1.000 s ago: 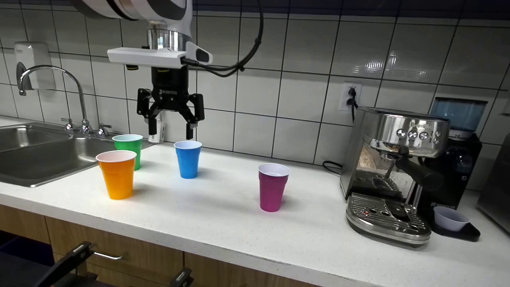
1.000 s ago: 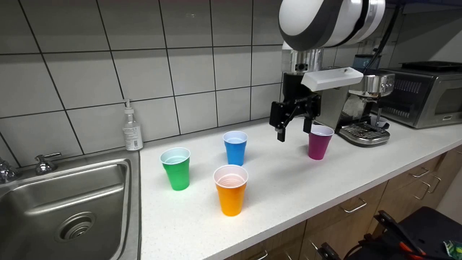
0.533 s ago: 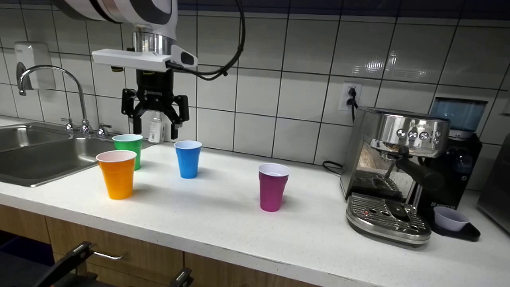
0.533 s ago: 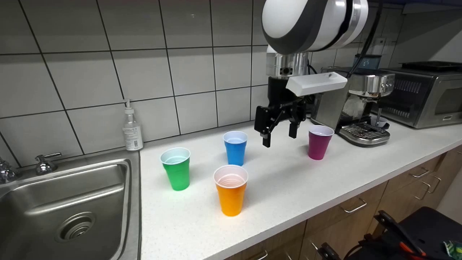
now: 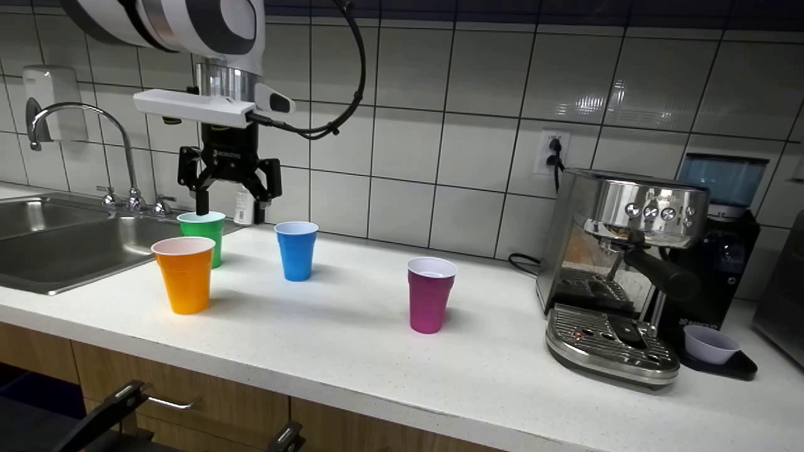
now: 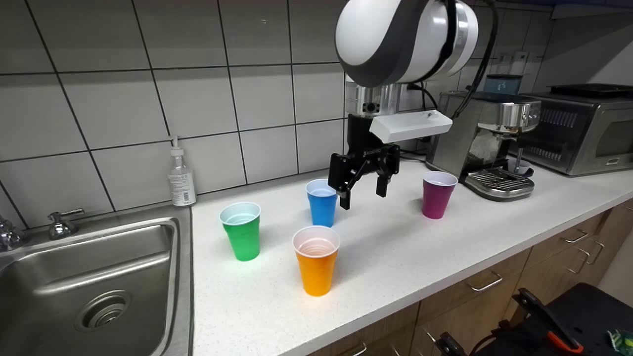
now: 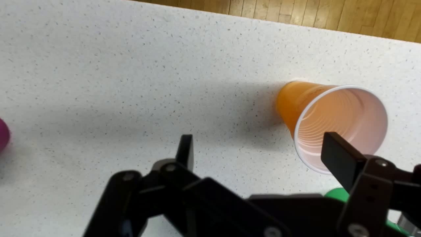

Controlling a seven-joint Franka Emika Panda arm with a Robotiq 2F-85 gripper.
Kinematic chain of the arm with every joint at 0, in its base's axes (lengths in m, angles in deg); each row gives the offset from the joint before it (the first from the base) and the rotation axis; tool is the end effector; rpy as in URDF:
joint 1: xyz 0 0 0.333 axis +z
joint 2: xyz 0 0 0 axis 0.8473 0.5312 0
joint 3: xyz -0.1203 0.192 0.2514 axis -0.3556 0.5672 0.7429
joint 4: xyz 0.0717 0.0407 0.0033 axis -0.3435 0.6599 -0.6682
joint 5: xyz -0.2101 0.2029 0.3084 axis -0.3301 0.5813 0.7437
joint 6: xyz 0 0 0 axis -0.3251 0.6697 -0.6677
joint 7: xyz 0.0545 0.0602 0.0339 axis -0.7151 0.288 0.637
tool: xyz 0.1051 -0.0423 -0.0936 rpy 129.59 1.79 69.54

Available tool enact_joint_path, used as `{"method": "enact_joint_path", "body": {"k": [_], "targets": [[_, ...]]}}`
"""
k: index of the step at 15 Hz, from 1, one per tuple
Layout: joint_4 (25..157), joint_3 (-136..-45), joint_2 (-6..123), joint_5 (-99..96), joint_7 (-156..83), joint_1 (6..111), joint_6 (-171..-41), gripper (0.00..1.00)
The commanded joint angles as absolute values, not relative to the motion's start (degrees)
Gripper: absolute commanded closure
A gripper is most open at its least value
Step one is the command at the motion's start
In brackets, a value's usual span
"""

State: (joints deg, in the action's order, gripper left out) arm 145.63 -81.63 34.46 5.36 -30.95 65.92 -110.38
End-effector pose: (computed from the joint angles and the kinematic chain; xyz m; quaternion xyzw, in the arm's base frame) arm 0.4440 0.1033 0.2666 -0.9951 -0.0968 0.0077 0.0173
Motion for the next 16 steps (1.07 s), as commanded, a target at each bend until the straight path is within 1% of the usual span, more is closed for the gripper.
{"method": "enact_joint_path", "body": {"k": [1,10,16], "targets": [[142.9,-80.1,38.6,5.7,-33.3,66.2,-112.5,0.00],[141.1,-78.3,45.6,4.2,-38.1,67.6,-117.7,0.00],[141.0,-78.5,48.0,4.1,-38.9,67.8,-118.6,0.00]]}}
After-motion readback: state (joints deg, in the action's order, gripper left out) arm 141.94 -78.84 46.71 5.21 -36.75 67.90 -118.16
